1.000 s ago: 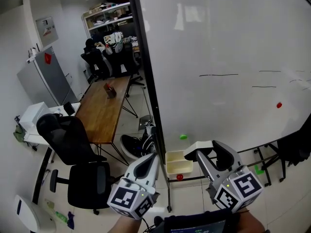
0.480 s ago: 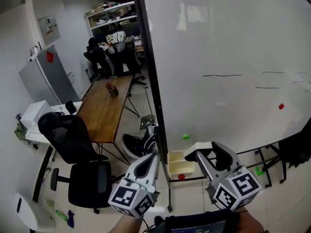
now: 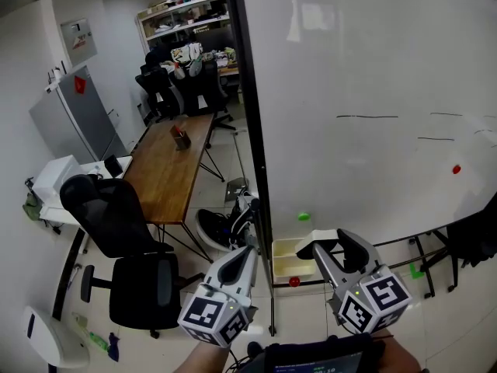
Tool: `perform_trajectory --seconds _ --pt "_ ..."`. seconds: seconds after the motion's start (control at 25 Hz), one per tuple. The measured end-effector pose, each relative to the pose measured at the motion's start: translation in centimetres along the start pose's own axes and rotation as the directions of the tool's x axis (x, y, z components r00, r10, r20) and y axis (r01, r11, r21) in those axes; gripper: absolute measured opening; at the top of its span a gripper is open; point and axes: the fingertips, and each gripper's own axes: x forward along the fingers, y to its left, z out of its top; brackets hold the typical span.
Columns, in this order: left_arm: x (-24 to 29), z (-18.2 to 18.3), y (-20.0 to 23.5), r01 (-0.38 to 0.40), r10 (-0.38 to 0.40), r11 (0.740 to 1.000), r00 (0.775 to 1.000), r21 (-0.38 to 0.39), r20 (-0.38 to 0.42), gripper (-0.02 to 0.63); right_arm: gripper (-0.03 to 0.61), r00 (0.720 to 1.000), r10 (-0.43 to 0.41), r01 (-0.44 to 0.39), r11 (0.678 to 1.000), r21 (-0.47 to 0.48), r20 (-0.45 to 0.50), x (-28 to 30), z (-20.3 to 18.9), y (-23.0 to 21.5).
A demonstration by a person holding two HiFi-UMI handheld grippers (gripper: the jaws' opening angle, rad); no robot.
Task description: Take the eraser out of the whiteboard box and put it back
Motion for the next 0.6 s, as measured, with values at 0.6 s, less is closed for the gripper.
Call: perform_trajectory --seconds 0.6 --pt "1.0 -5.5 2.6 -0.025 0.023 0.999 0.997 -0.028 -0.078 0.026 0.239 0.995 0.016 -0.018 1.000 -0.022 -0.095 2.7 -7.0 0.1"
